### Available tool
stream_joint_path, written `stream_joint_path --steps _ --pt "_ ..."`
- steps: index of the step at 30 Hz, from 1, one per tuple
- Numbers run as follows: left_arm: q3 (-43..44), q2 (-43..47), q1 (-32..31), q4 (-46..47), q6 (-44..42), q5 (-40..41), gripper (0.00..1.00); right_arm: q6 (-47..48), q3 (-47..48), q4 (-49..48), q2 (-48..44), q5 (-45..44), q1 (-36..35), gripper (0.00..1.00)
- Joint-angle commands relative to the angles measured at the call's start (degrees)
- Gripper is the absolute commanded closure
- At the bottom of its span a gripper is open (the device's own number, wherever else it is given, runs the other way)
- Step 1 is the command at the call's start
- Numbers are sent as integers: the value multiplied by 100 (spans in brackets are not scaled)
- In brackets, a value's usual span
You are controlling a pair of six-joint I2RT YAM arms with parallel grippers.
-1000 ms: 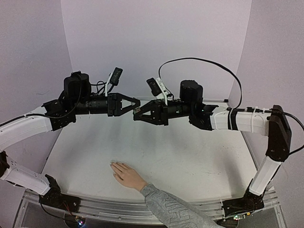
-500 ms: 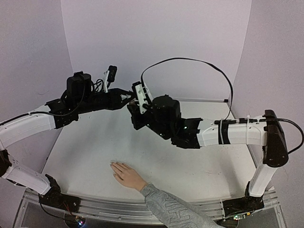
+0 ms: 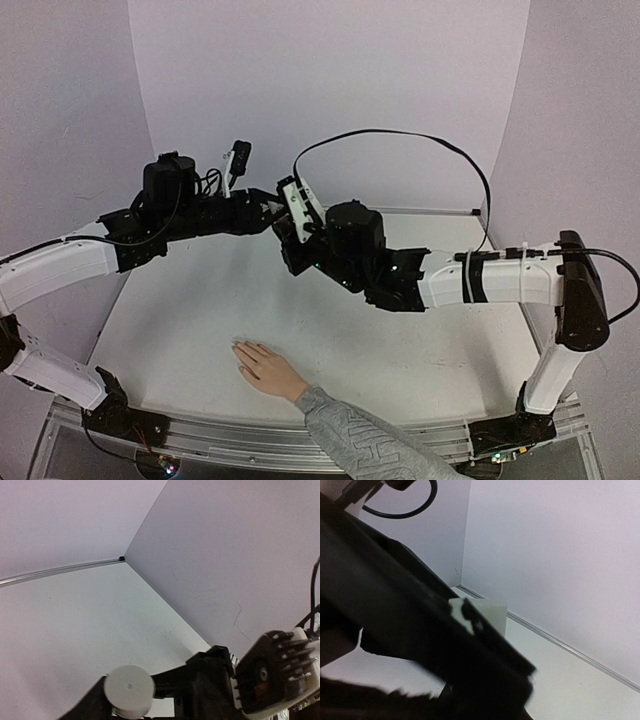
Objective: Paint the nails
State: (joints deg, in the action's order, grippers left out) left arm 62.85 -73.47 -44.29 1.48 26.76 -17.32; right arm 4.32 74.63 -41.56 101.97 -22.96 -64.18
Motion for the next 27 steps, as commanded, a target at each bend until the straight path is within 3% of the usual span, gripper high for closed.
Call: stream_joint_path --steps 1,3,7,12,27 --pt "77 300 -142 -112 -33 -470 28 -154 -154 -562 -625 1070 295 100" --pt "36 448 -141 -279 -63 -392 14 -136 -315 -530 -749 1580 413 100" --pt "263 640 -141 -1161 -118 -96 8 94 -452 -78 -904 2240 490 100" --pt "615 685 -148 -2078 -63 -95 9 253 -549 161 -1020 3140 574 100" --pt "1201 440 -141 -2821 -69 -294 21 331 -554 403 -934 3317 590 100"
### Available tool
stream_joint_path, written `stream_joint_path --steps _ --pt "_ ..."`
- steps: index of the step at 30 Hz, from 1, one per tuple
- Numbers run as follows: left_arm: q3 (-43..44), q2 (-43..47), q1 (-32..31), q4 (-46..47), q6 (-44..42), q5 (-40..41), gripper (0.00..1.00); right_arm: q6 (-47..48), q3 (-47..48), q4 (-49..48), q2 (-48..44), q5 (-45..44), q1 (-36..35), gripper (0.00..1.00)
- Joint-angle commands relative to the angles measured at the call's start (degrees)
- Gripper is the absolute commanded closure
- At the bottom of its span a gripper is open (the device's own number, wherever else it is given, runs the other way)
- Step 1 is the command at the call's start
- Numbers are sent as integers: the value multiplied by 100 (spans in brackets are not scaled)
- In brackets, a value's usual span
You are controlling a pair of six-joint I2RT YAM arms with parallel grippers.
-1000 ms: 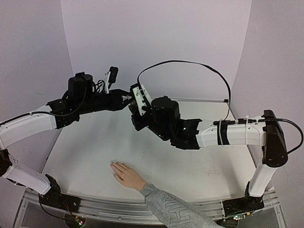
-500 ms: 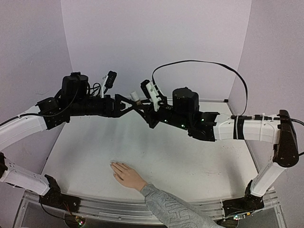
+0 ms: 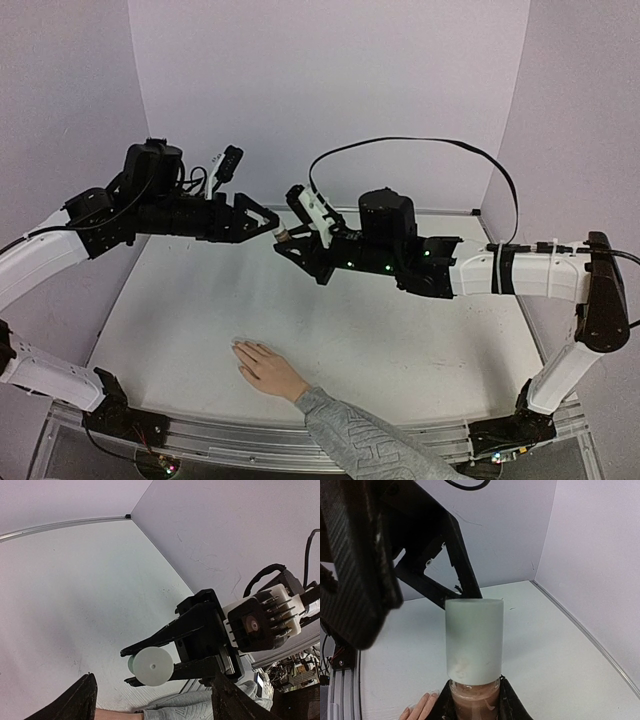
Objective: Paint the nails
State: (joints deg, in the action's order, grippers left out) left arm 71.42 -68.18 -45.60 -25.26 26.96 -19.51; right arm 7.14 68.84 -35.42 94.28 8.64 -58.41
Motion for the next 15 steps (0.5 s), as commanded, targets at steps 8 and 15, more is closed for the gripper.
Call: stream_joint_path --steps 8,15 --pt "587 -342 -10 -285 -156 -55 31 42 100 -156 -74 248 12 100" --pt "673 -411 -10 -309 -159 -12 44 86 165 -75 -13 294 13 100"
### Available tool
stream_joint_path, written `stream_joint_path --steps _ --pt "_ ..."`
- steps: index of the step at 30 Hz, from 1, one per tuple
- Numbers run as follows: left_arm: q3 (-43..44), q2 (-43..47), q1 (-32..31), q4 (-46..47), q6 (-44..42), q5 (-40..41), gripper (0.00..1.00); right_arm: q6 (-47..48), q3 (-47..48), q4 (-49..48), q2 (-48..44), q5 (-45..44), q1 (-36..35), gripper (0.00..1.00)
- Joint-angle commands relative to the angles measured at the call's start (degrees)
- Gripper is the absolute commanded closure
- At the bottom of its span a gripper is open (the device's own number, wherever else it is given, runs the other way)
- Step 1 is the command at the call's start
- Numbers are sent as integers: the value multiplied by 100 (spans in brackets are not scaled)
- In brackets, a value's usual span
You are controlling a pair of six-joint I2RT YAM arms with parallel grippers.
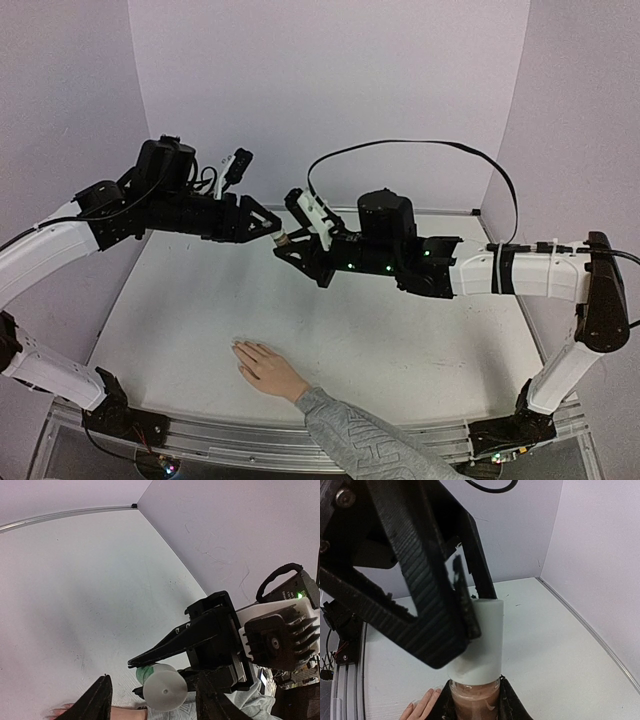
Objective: Paint the nails
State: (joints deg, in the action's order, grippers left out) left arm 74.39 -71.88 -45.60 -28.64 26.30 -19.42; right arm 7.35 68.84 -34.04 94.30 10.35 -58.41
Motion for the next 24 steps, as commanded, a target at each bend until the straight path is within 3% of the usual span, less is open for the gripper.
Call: stream_joint_path --steps 1,20,24 --pt "389 -69 -10 14 -93 -33 46 69 165 -209 -17 117 11 100" --pt "462 -160 -12 -45 -115 -150 68 64 164 -193 49 117 8 100" --pt "449 -127 -10 -45 -131 -96 77 67 170 -191 71 130 11 100"
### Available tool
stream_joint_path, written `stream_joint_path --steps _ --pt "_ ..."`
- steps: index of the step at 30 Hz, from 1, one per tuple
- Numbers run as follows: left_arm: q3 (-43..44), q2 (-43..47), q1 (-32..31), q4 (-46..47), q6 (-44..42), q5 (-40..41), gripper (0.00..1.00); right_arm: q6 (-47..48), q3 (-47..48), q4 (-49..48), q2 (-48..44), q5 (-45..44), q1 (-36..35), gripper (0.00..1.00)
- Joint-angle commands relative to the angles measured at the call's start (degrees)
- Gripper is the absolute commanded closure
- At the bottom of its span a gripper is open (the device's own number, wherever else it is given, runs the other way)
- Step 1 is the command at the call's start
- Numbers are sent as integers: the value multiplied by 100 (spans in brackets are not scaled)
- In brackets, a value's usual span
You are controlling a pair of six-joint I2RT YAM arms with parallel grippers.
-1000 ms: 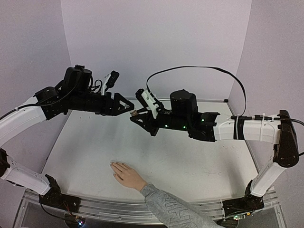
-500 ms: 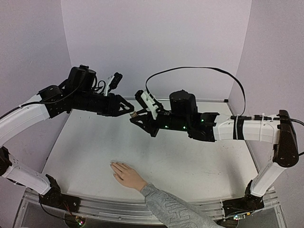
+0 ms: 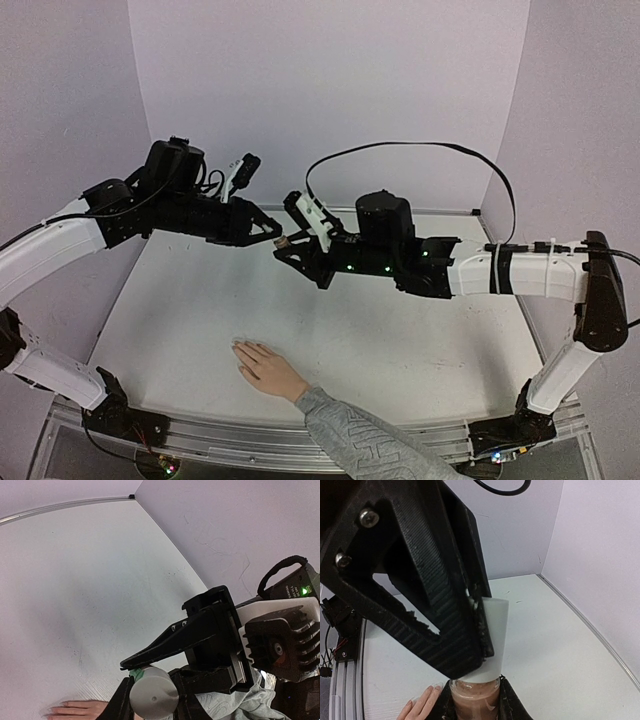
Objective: Paint the nails
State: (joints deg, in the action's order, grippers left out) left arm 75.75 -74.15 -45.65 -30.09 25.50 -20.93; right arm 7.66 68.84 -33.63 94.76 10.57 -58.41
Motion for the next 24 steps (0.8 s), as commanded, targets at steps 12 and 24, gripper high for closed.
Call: stream_joint_path --steps 12,24 --pt "265 240 -5 82 -71 244 92 51 163 -223 95 22 14 100" --pt "230 318 -6 64 -80 392 100 51 104 -241 73 9 13 100"
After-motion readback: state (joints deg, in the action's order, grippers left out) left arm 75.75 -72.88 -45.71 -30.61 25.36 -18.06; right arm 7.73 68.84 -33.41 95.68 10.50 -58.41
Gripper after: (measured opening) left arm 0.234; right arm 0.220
